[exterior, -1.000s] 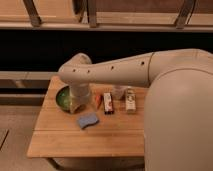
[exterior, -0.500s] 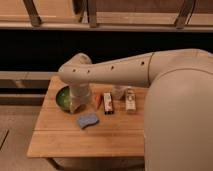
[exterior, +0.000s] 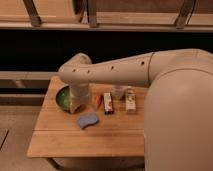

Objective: Place the pepper in the ceramic bowl

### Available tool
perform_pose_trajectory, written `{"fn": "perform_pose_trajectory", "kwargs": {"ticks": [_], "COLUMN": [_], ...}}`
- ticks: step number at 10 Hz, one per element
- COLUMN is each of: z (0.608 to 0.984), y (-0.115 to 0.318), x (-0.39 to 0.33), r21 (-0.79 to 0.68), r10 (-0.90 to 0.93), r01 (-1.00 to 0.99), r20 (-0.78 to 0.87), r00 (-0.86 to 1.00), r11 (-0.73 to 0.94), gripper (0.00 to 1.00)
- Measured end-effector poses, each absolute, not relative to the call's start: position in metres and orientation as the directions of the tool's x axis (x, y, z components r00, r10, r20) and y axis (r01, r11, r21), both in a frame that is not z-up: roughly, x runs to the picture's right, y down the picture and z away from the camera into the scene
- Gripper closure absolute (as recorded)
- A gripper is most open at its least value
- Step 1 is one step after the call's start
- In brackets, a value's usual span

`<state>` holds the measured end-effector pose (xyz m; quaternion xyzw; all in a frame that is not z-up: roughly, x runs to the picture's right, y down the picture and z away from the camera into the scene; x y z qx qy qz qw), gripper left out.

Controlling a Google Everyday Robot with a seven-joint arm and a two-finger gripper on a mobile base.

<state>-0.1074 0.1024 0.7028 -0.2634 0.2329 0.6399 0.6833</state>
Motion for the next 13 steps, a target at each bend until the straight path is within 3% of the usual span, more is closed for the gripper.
{"fn": "perform_pose_trajectory", "kwargs": {"ticks": [8,11,13], "z": [0.705,0.733,0.733], "y": [0.102,0.090,0.090], "x": [-0.106,-0.072,-0.076], "r21": [-0.058,-0.023,-0.031], "r10": [0.751,0.763,0.764], "r01": [-0.997,-0.999,-0.999], "r20": [-0.657,-0.646,-0.645], "r00": [0.069,-0.019,-0.014], "r11": [0.041,-0.045,-0.044], "gripper": [0.35,0.35,0.35]}}
